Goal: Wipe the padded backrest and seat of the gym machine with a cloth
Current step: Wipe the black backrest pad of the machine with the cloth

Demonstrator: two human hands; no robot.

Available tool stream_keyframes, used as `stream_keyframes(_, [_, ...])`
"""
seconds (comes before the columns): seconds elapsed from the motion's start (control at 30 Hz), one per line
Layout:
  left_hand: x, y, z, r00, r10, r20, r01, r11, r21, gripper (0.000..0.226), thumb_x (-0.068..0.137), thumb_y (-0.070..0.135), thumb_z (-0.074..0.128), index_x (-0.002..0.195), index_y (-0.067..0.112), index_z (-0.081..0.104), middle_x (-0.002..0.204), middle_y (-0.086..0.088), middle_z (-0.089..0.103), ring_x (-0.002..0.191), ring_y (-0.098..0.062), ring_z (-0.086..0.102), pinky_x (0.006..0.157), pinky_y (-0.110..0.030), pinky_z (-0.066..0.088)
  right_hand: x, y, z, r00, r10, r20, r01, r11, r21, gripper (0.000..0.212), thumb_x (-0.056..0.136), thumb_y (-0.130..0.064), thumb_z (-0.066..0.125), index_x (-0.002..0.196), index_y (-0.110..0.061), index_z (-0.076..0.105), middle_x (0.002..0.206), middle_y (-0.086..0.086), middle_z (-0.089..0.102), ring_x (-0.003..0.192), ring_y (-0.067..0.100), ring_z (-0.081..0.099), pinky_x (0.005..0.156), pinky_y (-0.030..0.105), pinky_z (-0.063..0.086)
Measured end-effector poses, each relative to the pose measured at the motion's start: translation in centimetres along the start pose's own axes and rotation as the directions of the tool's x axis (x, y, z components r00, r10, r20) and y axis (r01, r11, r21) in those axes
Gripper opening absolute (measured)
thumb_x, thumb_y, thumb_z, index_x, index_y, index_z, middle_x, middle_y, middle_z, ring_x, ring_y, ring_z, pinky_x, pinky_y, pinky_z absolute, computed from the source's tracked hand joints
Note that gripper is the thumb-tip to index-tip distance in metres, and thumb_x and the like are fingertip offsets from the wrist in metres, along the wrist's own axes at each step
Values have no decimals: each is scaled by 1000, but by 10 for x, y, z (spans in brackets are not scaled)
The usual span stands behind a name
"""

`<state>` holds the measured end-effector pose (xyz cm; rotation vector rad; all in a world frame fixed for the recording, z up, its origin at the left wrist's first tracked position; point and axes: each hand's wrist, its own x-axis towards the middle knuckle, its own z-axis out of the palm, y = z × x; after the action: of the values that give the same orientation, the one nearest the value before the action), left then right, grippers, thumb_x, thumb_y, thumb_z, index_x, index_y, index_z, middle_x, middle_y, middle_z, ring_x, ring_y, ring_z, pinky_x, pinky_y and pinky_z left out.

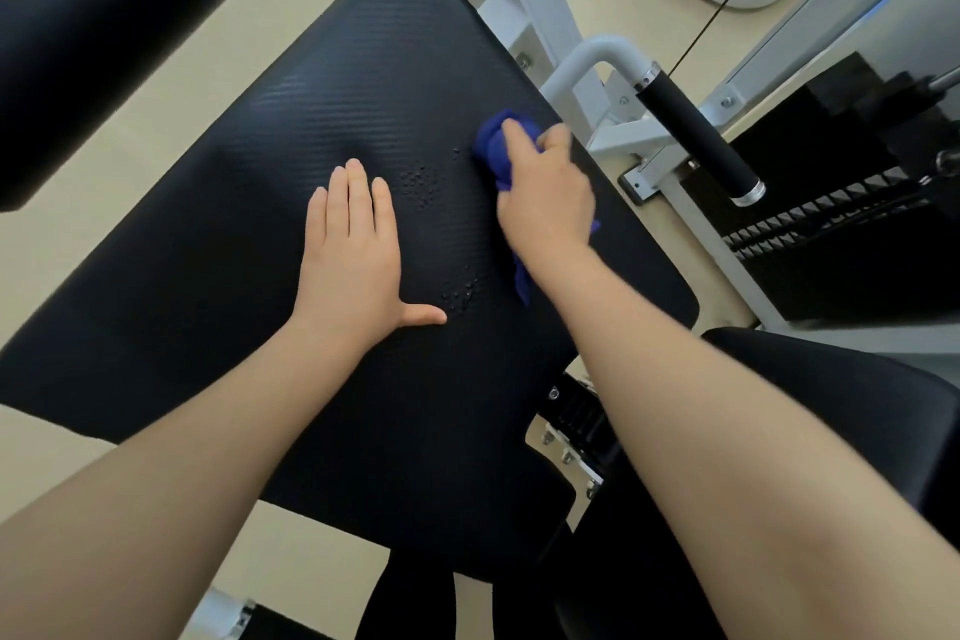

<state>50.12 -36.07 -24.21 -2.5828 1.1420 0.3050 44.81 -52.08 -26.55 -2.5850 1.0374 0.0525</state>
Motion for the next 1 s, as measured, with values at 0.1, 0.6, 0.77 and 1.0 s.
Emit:
stream_keyframes(0.1, [-1, -5, -1, 1000, 1, -8, -1, 999, -41, 133, 58, 79, 56, 144, -5, 0, 154, -24, 5, 143, -35, 5, 116, -44, 3, -26, -21, 9, 949, -309, 57, 311, 950, -34, 61, 88, -19, 55, 144, -25, 32, 135, 13, 37, 95, 31, 56, 65, 34, 38])
stream_keyframes(0.6, [12, -47, -9, 984, 6, -181, -37, 985, -170, 75, 85, 30, 58, 142, -3, 23, 149, -21, 28, 141, -38, 15, 115, -44, 12, 2, -36, 6, 971, -237, -31, 238, 971, 15, 58, 85, -10, 50, 139, -29, 39, 137, 15, 36, 98, 34, 54, 64, 36, 35])
stream_keyframes(0.77, [23, -67, -22, 981, -80, -175, 35, 968, -248, 68, 85, 6, 45, 145, 0, 15, 155, -18, 14, 143, -33, 6, 117, -41, 7, -17, -45, 9, 755, -650, 82, 653, 757, -13, 54, 73, -4, 67, 124, -22, 59, 111, 21, 56, 73, 34, 58, 48, 27, 29])
stream_keyframes(1.0, [41, -69, -23, 994, -107, -37, 100, 985, -143, 80, 89, 39, 53, 147, 10, 7, 153, -27, -3, 142, -37, -1, 116, -45, 6, 53, -26, -20, 992, -101, -81, 99, 995, -23, 54, 88, -7, 46, 134, -33, 44, 131, 14, 37, 99, 37, 53, 69, 39, 40])
